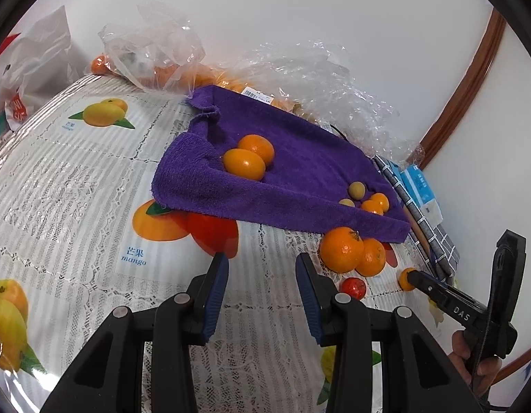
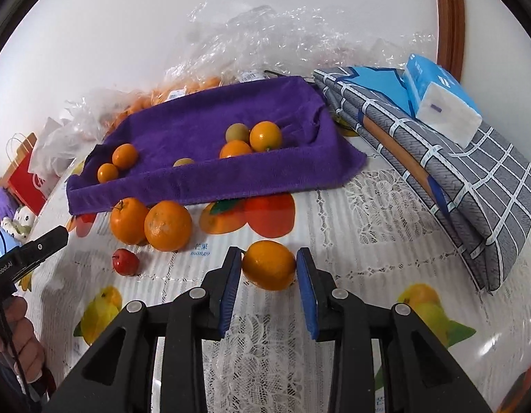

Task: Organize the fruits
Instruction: 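Grasp a loose orange with the right gripper, then lower the left gripper onto the small red fruit and close it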

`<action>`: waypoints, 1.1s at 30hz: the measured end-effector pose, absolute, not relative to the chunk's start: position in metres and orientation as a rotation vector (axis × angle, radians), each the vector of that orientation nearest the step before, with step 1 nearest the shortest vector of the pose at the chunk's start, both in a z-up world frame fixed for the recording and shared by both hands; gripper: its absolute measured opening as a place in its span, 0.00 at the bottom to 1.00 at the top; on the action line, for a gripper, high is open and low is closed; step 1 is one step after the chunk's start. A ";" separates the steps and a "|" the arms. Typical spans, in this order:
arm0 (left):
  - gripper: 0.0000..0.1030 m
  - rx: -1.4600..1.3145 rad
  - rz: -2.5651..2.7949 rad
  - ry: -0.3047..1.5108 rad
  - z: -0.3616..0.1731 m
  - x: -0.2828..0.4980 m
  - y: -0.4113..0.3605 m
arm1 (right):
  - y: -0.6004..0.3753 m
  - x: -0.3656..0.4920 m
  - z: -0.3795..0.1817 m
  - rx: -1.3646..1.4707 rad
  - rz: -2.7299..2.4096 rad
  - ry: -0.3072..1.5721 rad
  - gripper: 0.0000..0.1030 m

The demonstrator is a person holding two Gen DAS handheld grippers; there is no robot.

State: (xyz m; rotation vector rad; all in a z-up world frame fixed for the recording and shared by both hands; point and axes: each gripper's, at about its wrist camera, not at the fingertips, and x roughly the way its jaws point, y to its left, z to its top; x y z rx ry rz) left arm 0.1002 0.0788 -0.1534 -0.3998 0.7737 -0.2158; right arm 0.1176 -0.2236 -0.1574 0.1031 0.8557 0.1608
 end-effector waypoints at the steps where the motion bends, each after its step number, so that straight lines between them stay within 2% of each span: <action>1: 0.37 -0.396 -0.217 0.775 -0.154 0.101 0.078 | -0.225 0.118 -0.158 0.105 0.164 0.855 0.32; 10: 0.37 -0.367 -0.225 0.775 -0.153 0.099 0.074 | -0.219 0.121 -0.165 0.104 0.163 0.870 0.33; 22: 0.37 -0.244 -0.305 0.772 -0.148 0.092 0.044 | -0.239 0.077 -0.151 0.079 0.075 0.752 0.33; 33: 0.37 -0.154 -0.287 0.866 -0.158 0.103 -0.026 | -0.244 0.071 -0.152 0.098 0.095 0.761 0.33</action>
